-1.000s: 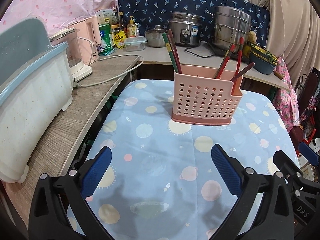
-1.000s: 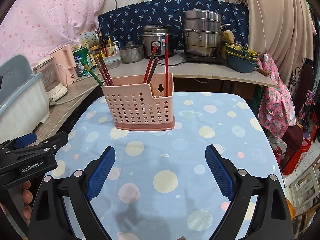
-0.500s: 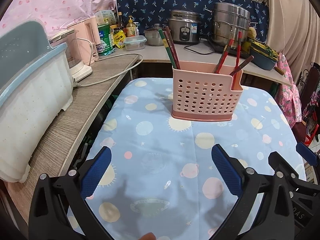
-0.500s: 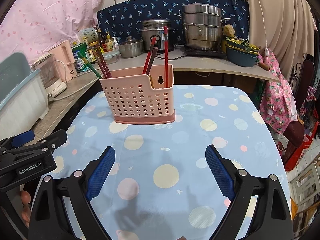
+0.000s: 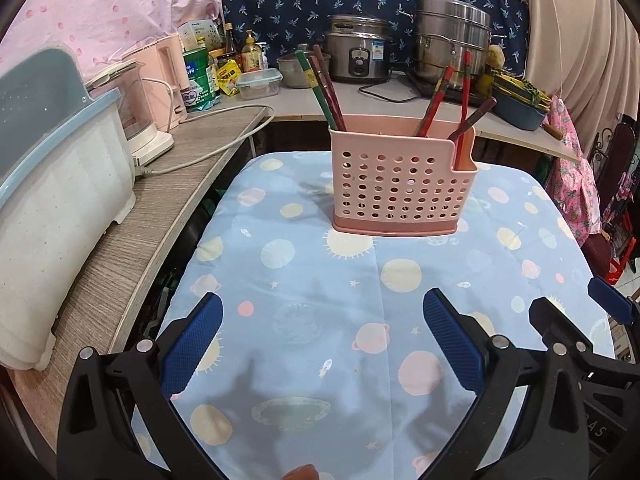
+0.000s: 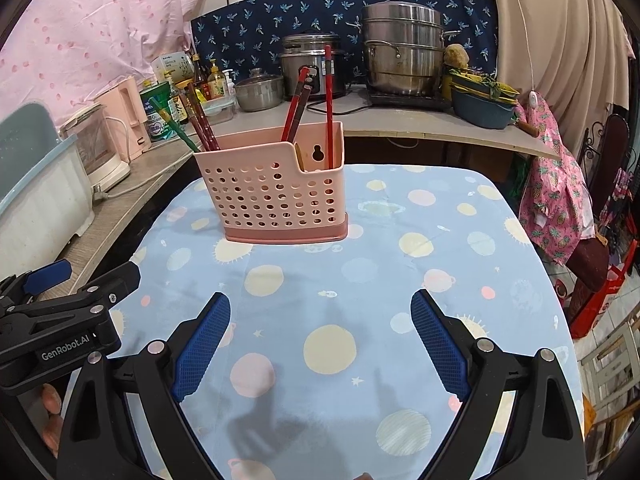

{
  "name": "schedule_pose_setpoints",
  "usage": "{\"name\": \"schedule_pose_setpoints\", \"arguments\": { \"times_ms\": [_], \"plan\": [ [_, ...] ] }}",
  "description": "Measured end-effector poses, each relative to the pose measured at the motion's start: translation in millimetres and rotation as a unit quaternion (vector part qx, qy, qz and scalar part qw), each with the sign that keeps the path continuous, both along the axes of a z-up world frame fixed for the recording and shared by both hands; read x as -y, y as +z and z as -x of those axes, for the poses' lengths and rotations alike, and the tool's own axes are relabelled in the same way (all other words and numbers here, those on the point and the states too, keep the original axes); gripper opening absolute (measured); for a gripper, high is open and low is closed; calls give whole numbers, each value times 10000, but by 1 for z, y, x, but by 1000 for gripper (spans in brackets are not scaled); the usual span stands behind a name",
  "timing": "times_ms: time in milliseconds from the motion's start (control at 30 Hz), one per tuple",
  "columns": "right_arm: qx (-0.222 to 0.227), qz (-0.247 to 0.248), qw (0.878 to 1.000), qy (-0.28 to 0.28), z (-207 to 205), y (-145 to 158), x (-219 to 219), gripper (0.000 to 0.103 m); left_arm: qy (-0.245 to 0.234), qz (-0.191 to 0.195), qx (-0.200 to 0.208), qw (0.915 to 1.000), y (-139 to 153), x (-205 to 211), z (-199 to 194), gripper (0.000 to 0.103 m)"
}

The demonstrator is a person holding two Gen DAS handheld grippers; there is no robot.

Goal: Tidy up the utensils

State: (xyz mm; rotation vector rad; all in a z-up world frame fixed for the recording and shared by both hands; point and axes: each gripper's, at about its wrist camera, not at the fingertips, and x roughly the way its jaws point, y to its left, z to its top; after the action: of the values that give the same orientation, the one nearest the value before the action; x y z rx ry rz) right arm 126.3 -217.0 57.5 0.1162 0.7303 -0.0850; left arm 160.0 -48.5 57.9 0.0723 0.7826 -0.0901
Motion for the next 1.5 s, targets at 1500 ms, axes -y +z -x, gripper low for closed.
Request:
{"name": "schedule_pose_setpoints", "arguments": {
  "times_ms": [1500],
  "plan": [
    [-124, -12, 9999, -13, -11, -11, 11, 88, 154, -163, 17, 9997, -7, 7, -12, 96]
  ]
}}
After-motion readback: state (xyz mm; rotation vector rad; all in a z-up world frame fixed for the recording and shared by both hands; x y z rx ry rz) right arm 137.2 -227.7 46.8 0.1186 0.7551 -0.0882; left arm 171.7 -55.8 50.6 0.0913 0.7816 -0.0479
